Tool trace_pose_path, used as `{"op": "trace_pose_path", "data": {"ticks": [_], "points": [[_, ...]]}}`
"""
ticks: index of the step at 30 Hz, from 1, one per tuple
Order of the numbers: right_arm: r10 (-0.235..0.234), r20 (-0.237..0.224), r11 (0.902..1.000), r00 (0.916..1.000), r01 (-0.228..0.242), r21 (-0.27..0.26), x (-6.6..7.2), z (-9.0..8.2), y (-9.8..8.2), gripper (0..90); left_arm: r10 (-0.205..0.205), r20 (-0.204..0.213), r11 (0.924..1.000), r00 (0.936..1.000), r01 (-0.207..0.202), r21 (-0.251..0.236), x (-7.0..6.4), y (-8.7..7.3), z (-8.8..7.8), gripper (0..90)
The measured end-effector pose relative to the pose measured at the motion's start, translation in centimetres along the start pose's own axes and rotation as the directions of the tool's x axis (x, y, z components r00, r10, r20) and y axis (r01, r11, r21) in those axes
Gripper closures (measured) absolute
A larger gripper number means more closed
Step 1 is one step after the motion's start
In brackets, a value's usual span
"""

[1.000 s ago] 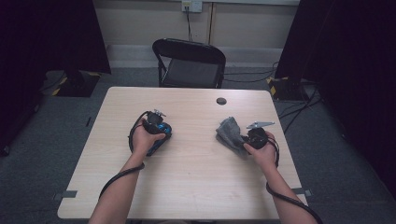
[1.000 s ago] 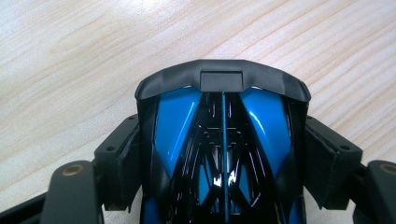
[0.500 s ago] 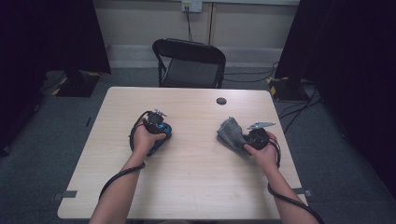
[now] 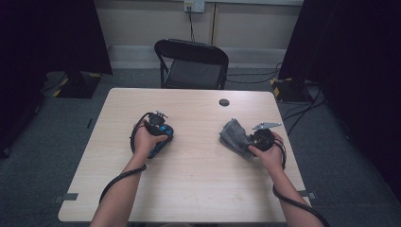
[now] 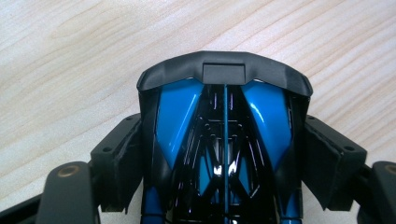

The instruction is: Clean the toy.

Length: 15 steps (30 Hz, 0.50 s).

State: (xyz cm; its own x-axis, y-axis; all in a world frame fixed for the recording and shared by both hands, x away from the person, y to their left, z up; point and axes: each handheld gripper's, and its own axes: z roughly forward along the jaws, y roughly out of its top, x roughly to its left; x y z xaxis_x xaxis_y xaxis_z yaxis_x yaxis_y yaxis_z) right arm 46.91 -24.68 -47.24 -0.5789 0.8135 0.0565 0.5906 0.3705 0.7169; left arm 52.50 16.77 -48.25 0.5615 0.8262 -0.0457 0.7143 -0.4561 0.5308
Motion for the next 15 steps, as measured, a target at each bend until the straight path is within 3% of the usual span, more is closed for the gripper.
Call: {"op": "trace_pose_path", "data": {"ticks": [15], "points": [[-0.01, -0.008, 0.9999, 0.9999, 0.01, -0.004, 0.2, 0.2, 0.6, 28.3, -0.017, 0.01, 0.9993, 0.9998, 0.017, -0.032, 0.2, 0.1, -1.8, 20.9]]}}
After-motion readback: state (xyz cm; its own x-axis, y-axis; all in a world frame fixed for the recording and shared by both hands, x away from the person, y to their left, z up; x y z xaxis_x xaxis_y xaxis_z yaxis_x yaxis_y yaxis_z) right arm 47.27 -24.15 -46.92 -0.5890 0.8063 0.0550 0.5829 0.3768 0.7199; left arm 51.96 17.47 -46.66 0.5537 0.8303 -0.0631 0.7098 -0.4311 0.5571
